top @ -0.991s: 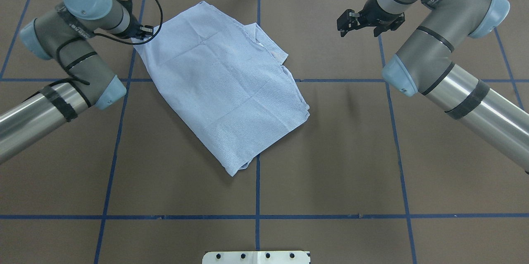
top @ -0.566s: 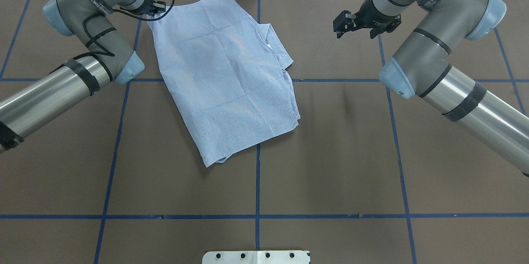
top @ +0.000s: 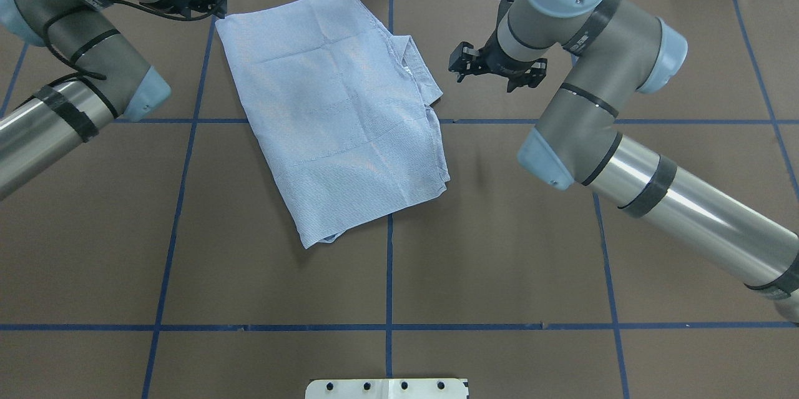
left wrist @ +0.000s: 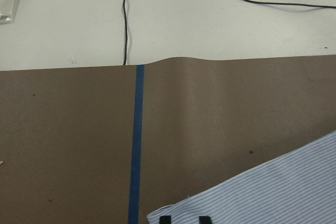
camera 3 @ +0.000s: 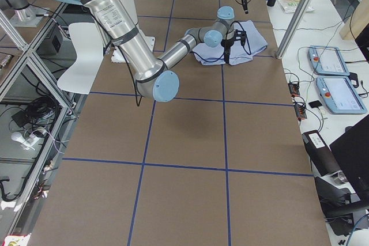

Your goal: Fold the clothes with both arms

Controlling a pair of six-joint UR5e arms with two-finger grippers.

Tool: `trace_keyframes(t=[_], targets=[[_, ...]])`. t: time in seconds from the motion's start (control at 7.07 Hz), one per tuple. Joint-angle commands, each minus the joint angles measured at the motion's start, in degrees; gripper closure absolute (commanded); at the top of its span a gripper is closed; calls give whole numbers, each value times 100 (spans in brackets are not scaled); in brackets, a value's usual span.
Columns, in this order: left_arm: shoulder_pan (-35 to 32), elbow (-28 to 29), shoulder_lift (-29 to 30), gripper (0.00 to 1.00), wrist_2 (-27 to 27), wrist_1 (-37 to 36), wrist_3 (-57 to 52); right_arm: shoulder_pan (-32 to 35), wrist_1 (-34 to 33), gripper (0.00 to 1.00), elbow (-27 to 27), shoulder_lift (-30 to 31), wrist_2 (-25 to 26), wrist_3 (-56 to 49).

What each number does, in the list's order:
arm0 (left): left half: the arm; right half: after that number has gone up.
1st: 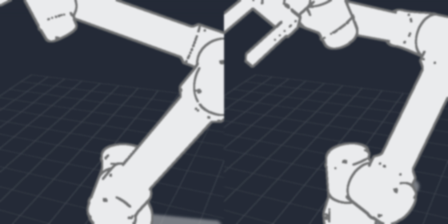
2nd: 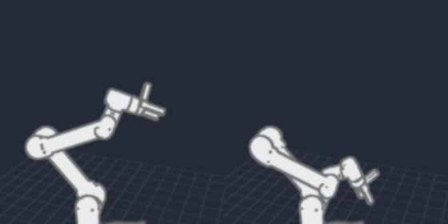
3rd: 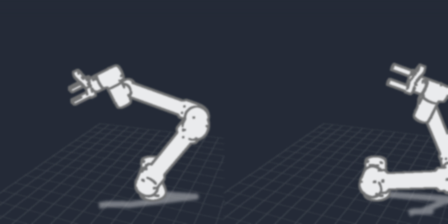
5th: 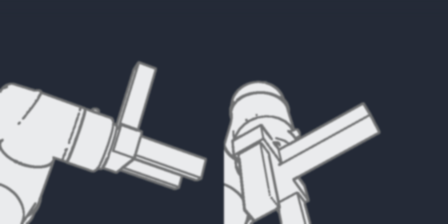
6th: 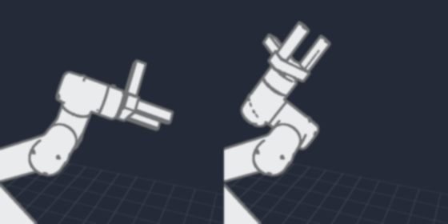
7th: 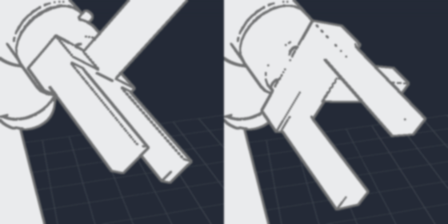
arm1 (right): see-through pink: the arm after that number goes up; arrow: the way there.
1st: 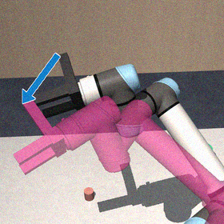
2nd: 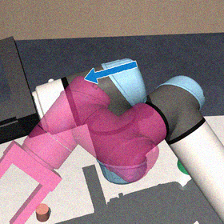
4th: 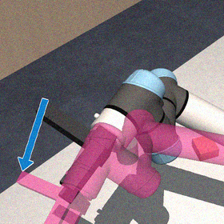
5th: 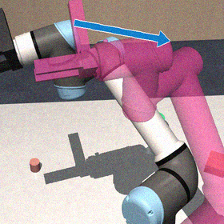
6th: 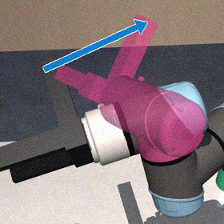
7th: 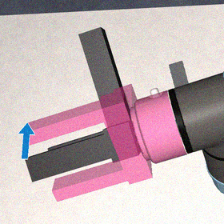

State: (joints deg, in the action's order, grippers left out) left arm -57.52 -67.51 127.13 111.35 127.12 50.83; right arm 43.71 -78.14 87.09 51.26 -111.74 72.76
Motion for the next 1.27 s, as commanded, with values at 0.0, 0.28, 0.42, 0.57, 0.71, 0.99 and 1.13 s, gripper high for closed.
trace_keyframes(t=[0.0, 0.28, 0.42, 0.57, 0.71, 0.99, 1.13], targets=[[-13, -473, -365, 0, 212, -3, 6, -729, 44, 2, 19, -28, 624, 1533], [4, -474, -408, 0, 203, 6, 6, -1170, 62, 7, 133, 86, 1142, 2223], [13, -474, -409, 0, 203, 6, 23, -1276, 62, 13, 142, 129, 1241, 2478], [13, -474, -409, 0, 203, 6, 23, -1425, 71, 18, 133, 165, 1486, 2567], [13, -474, -409, 0, 203, 6, 23, -1514, 71, 25, 125, 165, 1592, 2673], [13, -474, -452, 0, 203, 15, 15, -1611, 62, 29, 125, 191, 1777, 2665], [13, -474, -453, 0, 203, 15, 15, -1672, 53, 30, 125, 226, 1865, 2621]])
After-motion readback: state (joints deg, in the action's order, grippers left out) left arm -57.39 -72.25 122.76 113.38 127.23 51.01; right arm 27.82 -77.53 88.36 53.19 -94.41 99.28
